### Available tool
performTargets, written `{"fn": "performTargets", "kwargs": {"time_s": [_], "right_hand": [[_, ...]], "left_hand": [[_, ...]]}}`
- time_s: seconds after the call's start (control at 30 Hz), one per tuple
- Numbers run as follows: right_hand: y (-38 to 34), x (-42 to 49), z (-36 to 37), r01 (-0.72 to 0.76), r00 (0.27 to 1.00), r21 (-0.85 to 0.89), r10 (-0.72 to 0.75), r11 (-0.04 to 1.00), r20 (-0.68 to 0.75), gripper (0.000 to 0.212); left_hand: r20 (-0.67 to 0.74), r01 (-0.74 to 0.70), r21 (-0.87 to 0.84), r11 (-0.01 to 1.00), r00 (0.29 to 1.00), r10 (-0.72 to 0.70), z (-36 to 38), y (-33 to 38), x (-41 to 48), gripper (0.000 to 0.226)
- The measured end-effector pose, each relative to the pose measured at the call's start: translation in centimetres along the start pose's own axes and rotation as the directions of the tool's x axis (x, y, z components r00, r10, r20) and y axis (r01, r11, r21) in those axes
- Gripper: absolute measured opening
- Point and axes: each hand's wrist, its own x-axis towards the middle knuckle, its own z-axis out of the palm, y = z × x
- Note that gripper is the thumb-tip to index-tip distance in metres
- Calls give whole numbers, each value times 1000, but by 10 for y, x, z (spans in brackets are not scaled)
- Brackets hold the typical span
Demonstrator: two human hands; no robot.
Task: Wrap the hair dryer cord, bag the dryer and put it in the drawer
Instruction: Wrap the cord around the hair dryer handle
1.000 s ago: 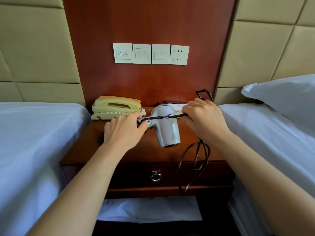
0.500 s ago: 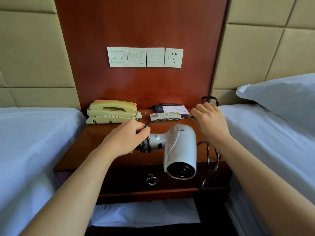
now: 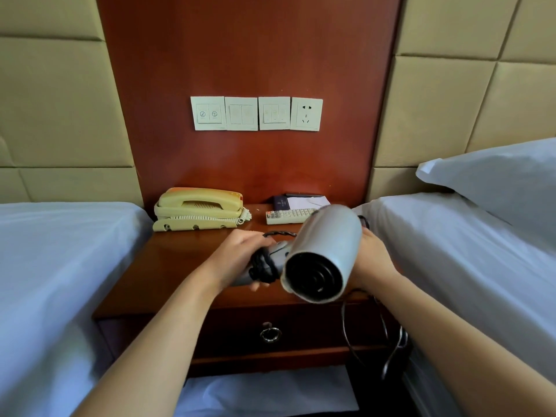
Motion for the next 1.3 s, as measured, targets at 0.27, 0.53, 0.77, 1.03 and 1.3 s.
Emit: {"fn": "performTargets", "kwargs": {"time_s": [0.27, 0.53, 0.77, 1.03, 1.3], "right_hand": [[-16, 0, 28, 157, 987, -141, -154, 977, 38, 26], [-41, -7, 24, 304, 953, -111, -300, 946, 53, 38], [-50, -10, 6, 299, 954, -102, -295, 949, 50, 36], [-66, -13, 7, 391, 920, -121, -385, 913, 67, 37], [-60, -8, 2, 376, 891, 63, -379, 925, 251, 16]], "left_hand": [[-116, 75, -256, 964, 987, -108, -13, -16, 4, 40], [-131, 219, -496, 840, 938, -322, -20, -22, 11, 54], [-140, 297, -456, 839, 907, -397, -27, -28, 9, 55], [-96, 250, -683, 686, 900, -425, -24, -29, 13, 58], [-169, 243, -650, 720, 878, -448, -27, -35, 18, 57]]}}
